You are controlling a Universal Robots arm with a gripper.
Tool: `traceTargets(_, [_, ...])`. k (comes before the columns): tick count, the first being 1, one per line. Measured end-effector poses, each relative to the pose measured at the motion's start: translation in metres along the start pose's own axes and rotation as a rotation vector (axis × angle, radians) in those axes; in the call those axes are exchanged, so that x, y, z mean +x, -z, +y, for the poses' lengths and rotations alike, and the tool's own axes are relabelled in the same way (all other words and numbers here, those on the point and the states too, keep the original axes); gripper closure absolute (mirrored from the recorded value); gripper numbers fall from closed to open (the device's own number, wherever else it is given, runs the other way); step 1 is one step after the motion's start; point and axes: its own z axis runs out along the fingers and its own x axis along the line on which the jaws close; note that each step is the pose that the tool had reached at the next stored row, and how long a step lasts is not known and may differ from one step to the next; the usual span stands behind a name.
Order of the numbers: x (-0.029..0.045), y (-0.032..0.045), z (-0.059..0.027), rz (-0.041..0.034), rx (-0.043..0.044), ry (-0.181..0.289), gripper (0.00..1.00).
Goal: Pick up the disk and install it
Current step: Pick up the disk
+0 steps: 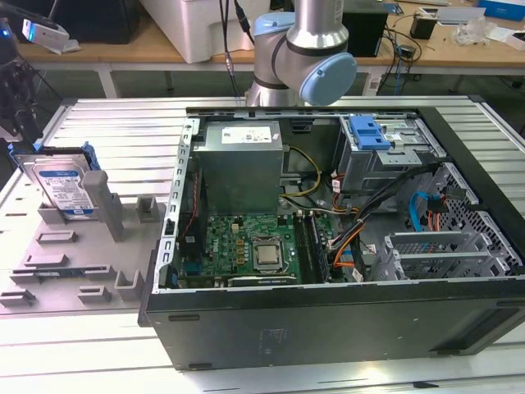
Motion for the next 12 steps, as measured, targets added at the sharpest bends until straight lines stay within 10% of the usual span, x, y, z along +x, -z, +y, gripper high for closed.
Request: traceTargets(12, [-0.0020, -0.0070, 0.0024, 0.0003, 0.0040, 0.000, 0.58])
